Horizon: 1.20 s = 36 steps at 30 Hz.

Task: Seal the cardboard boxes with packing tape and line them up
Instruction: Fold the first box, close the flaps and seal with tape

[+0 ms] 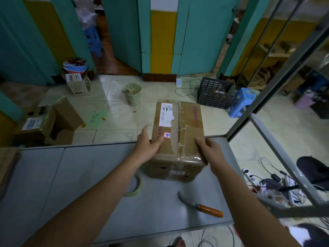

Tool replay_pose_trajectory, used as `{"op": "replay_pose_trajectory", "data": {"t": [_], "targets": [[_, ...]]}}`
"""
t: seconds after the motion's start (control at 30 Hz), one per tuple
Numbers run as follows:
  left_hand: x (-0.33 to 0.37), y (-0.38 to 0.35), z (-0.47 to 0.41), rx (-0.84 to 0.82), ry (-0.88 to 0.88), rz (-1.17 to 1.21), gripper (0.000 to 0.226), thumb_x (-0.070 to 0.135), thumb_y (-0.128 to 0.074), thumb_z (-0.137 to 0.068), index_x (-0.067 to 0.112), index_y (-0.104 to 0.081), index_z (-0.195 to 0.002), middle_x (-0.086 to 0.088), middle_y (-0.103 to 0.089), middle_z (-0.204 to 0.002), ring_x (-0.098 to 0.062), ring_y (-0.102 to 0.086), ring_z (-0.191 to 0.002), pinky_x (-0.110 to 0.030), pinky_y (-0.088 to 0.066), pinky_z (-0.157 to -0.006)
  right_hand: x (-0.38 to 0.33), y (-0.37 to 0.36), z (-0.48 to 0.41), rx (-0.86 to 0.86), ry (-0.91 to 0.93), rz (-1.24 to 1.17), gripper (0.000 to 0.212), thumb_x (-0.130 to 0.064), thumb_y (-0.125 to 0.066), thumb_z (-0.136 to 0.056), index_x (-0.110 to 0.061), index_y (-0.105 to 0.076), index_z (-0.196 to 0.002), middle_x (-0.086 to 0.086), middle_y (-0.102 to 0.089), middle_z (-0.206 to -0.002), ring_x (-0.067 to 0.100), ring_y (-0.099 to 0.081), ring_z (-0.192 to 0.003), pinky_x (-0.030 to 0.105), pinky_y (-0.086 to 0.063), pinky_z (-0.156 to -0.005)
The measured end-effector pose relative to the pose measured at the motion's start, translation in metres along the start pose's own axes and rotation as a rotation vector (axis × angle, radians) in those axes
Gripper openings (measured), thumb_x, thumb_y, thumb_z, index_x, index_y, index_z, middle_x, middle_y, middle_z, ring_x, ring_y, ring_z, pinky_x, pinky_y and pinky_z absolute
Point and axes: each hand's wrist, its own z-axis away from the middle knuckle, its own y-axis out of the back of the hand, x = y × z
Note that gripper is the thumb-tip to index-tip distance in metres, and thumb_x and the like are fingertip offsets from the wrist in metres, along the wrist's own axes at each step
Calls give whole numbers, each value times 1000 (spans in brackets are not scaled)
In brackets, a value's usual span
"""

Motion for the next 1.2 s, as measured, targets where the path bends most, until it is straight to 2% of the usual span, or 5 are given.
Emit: {"op": "replay_pose_trajectory", "data": {"t": [0.2, 0.57, 0.77, 0.97, 1.2], "targets": [[1, 0, 4, -79, -49, 170, 33, 29, -53, -111, 44, -55, -140, 22, -70, -122, 2, -69, -106, -12, -55, -72, 14, 0, 9, -77, -105, -283, 44, -57, -49, -106, -24, -72, -123, -3, -79, -112, 19, -76, -96, 36, -58, -82], [-26, 40, 8, -7, 159, 624, 36, 18, -53, -112, 31, -66, -142, 0, -78, -123, -23, -74, -115, -42, -58, -100, 33, 1, 18, 39, -104, -155, 62, -63, -70, -90, -22, -61, -137, 2, -64, -136, 28, -59, -127, 50, -51, -103], [-49, 44, 15, -100, 194, 828, 39, 23, -46, -114, 33, -60, -148, -7, -73, -136, -31, -70, -124, -45, -57, -99, 26, 6, 27, -358, -275, -475, 74, -66, -74, -81, -17, -65, -137, 17, -71, -131, 41, -67, -123, 63, -48, -110], [-37, 49, 14, 80, 53, 343, 48, 29, -54, -112, 34, -45, -159, 3, -57, -141, -22, -59, -133, -36, -50, -102, 14, 2, 34, -249, -145, -494, 66, -56, -79, -83, -7, -71, -127, 18, -75, -121, 37, -74, -110, 45, -63, -85], [15, 39, 26, -114, -37, 395, 93, 99, -62, -66, 48, -57, -143, 20, -70, -135, -4, -66, -124, -36, -50, -107, -11, -3, 60, -10, 114, -306, 57, -57, -86, -75, -14, -78, -111, 5, -82, -99, 24, -79, -93, 28, -62, -70]]}}
